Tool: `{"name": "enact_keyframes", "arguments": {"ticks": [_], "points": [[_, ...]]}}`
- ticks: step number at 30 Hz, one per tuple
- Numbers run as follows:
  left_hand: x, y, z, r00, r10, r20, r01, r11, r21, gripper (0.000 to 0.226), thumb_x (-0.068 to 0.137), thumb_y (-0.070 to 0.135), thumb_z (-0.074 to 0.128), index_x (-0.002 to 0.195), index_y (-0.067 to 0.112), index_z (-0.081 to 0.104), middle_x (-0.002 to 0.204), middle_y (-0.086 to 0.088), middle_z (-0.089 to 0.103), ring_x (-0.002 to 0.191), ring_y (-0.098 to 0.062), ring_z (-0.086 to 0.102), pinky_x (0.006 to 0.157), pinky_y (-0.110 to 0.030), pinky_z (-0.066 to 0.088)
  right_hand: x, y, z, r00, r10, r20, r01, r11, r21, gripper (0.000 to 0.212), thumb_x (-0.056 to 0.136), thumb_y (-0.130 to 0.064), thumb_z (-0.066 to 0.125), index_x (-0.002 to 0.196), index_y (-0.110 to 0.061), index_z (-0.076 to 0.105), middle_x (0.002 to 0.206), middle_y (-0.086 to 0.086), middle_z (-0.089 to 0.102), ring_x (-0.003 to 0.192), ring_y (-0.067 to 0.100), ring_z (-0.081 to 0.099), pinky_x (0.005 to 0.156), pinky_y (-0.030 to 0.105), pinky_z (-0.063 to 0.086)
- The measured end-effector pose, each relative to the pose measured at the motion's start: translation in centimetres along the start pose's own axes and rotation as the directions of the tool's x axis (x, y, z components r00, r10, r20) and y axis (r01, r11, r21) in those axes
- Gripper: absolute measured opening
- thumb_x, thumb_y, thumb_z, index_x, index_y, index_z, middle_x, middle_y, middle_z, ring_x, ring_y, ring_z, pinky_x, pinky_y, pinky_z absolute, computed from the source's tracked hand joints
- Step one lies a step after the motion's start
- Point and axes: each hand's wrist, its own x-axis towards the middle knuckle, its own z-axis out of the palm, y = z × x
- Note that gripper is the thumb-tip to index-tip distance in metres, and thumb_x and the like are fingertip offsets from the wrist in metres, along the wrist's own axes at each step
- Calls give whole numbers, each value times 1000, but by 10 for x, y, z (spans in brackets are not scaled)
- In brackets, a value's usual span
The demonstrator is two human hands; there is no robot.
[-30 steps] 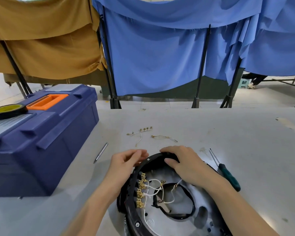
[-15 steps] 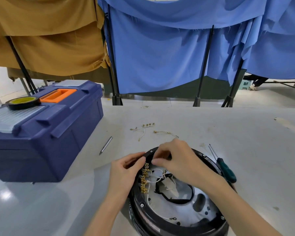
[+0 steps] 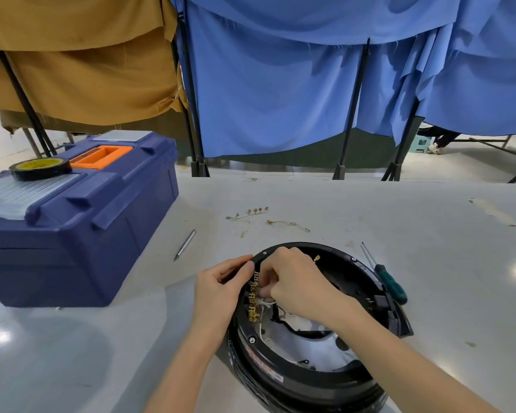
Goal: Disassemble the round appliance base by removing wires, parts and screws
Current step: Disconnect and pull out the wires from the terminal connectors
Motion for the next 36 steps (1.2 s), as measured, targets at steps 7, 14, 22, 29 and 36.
{"name": "enact_keyframes", "arguments": {"ticks": [7,14,22,29,36], "points": [[0,0,0,1000,12,-5,-12,1000,1,15,85,7,70,98,11,77,91,-3,77,93,-19,72,94,-43,54,1,-2,10,999,-23,-43,18,993,-116,12,79,-10,60,73,-19,55,84,8,67,81,27,60,64,29,41],[0,1,0,1000,3,3,-3,1000,-10,15,86,7,70,95,15,78,89,0,78,89,-15,73,89,-37,56,1,-1,8,998,-31,-57,28,998,-48,18,82,-4,60,69,-16,57,81,11,66,81,27,59,67,31,45],[1,-1,-2,1000,11,-2,-11,1000,5,15,85,7,70,93,18,78,88,1,78,89,-14,73,88,-36,56,2,-3,11,998,3,-57,-3,1000,1,32,77,1,55,54,-18,43,68,8,53,72,28,51,62,31,40],[2,-2,-2,1000,6,9,-6,1000,0,16,86,7,70,93,18,78,89,1,78,91,-16,73,85,-32,56,1,-4,11,997,27,-72,-25,999,27,25,74,4,52,55,-13,49,62,9,51,68,29,50,58,29,36],[0,0,-2,1000,4,9,-5,1000,18,14,86,9,70,97,15,78,91,1,78,91,-15,73,91,-42,56,0,0,9,991,50,-128,-39,995,89,16,76,3,54,64,-6,61,67,13,60,73,31,57,65,34,46]]}}
